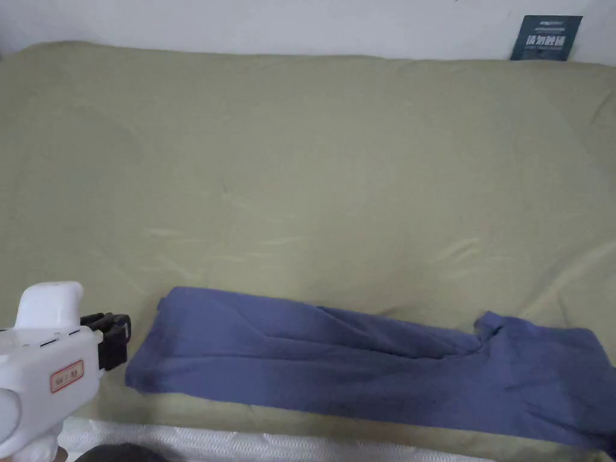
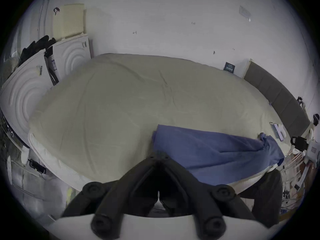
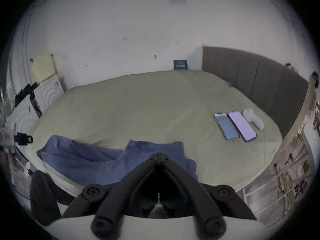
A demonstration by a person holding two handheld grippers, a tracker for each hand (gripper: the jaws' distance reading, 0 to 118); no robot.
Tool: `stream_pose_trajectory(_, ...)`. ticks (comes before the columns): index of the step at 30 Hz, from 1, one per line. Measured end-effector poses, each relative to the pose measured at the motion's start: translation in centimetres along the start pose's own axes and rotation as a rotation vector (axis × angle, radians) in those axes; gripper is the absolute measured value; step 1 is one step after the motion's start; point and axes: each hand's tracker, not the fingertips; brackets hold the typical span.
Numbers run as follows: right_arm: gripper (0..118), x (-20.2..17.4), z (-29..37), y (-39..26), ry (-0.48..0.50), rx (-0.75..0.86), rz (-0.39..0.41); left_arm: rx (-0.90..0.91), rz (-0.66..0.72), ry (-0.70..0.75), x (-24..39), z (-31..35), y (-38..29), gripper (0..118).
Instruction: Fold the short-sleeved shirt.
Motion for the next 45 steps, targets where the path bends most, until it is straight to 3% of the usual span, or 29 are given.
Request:
stream_pose_trajectory(3, 0, -2.5, 2.3, 2.1, -0.051, 0.068, 0.090, -0.005, 0.046, -0.025, -0.1, 0.7, 0.4, 0)
stream_pose_trajectory(7, 0, -7.8, 4.9, 2.2, -0.055, 0.142, 0.055, -0.089, 0.217, -0.202, -3.8, -1.2, 2.0, 0)
stream_pose_trajectory(13, 0, -14.1, 7.7, 2.4, -0.086, 0.213, 0.117, -0.319, 0.310, -0.411, -9.8, -8.2, 4.8, 0)
stream_pose_trajectory(17, 0, -14.8, 7.9, 3.2, -0.080, 0.206, 0.128, -0.398, 0.325, -0.507, -11.1, -11.7, 5.2, 0)
stream_pose_trajectory(19, 0, -13.5, 7.9, 2.6, -0.080, 0.195, 0.128, -0.436, 0.314, -0.582, -11.4, -13.0, 5.3, 0)
stream_pose_trajectory(20, 0, -13.4, 7.8, 2.6, -0.080, 0.193, 0.130, -0.455, 0.346, -0.623, -10.9, -12.7, 4.9, 9)
stream_pose_trajectory(23, 0, -13.5, 7.4, 2.8, -0.085, 0.176, 0.131, -0.517, 0.383, -0.693, -10.3, -14.0, 4.7, 101)
stream_pose_trajectory(24, 0, -13.4, 7.2, 2.9, -0.085, 0.171, 0.128, -0.509, 0.354, -0.681, -10.4, -14.0, 4.4, 111)
stream_pose_trajectory(30, 0, -12.6, 6.5, 2.5, -0.061, 0.130, 0.085, -0.493, 0.436, -0.692, -10.0, -16.0, 2.7, 111)
stream_pose_trajectory(34, 0, -12.6, 6.4, 2.2, -0.061, 0.115, 0.085, -0.508, 0.561, -0.832, -9.2, -16.9, 1.8, 110)
stream_pose_trajectory(40, 0, -11.8, 6.5, 1.7, -0.050, 0.101, 0.068, -0.550, 0.578, -0.893, -7.8, -17.9, 1.5, 105)
stream_pose_trajectory(41, 0, -11.8, 6.6, 1.6, -0.047, 0.102, 0.067, -0.552, 0.583, -0.885, -7.8, -17.9, 1.5, 97)
stream_pose_trajectory(43, 0, -11.9, 6.6, 1.5, -0.041, 0.100, 0.066, -0.580, 0.539, -0.780, -7.7, -18.4, 1.2, 36)
stream_pose_trajectory(44, 0, -11.8, 6.7, 1.5, -0.042, 0.100, 0.066, -0.588, 0.509, -0.730, -8.0, -19.1, 1.0, 12)
stream_pose_trajectory(45, 0, -11.6, 6.9, 1.5, -0.038, 0.104, 0.064, -0.595, 0.498, -0.705, -8.3, -19.3, 0.7, 12)
